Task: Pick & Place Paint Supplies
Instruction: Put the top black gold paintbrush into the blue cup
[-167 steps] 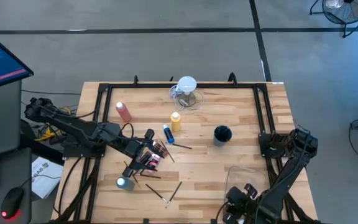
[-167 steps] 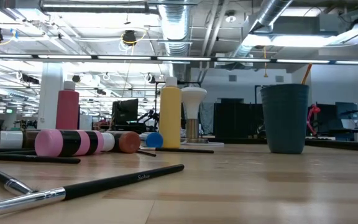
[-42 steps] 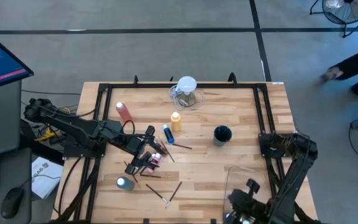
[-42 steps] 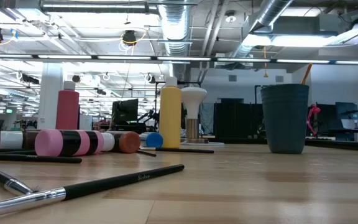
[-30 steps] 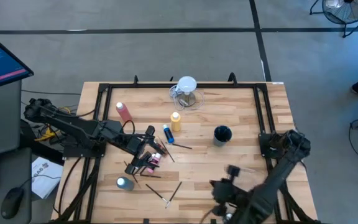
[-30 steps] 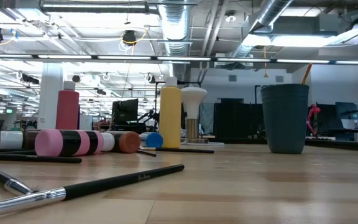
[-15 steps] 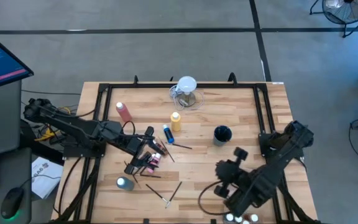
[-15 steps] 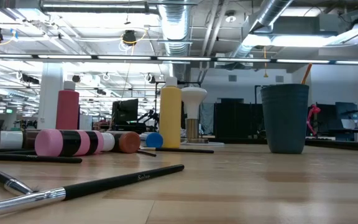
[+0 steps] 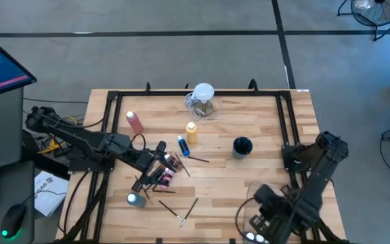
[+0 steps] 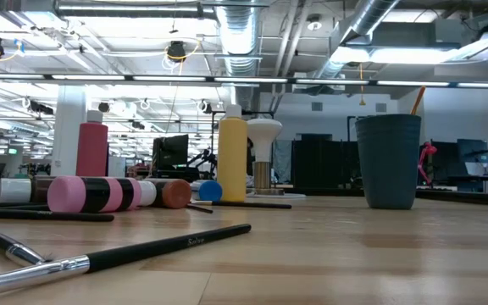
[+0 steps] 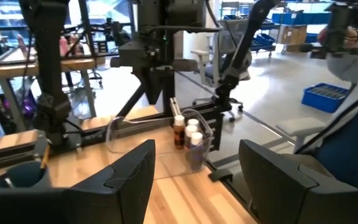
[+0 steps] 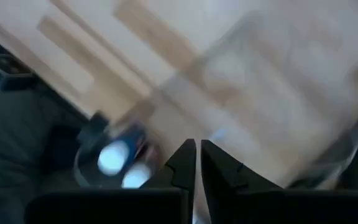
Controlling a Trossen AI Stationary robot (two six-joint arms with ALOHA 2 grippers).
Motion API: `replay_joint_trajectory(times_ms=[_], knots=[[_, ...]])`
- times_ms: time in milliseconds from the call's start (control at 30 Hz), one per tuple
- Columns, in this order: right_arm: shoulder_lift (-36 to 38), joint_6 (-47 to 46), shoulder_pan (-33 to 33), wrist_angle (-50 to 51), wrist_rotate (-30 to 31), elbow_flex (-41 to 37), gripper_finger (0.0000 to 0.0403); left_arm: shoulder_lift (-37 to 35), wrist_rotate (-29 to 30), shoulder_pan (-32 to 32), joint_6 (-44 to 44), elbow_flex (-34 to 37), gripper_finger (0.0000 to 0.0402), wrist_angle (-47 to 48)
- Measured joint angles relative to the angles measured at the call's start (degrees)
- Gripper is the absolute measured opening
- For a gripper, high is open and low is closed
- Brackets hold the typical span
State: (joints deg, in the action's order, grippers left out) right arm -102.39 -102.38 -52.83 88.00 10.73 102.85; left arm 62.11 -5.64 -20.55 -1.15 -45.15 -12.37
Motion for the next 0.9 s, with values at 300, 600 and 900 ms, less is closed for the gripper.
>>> replay_joint_trajectory(times_ms=[300, 600, 900], knots=[[-1.1, -20.0, -10.2, -4.9, -0.6, -3.8, 0.0016, 0.0, 0.0, -2.8, 0.6, 0.0, 0.0219, -2.2], [-0.6, -23.0, -9.9, -20.2, -4.5, -17.5, 0.002, 0.0, 0.1, -3.2, -1.4, 0.0, 0.0219, -4.7], [-0.7, -20.1, -6.0, -21.7, -12.9, -20.7, 0.0016, 0.0, 0.0, -3.2, -2.9, 0.0, 0.0219, -5.0]])
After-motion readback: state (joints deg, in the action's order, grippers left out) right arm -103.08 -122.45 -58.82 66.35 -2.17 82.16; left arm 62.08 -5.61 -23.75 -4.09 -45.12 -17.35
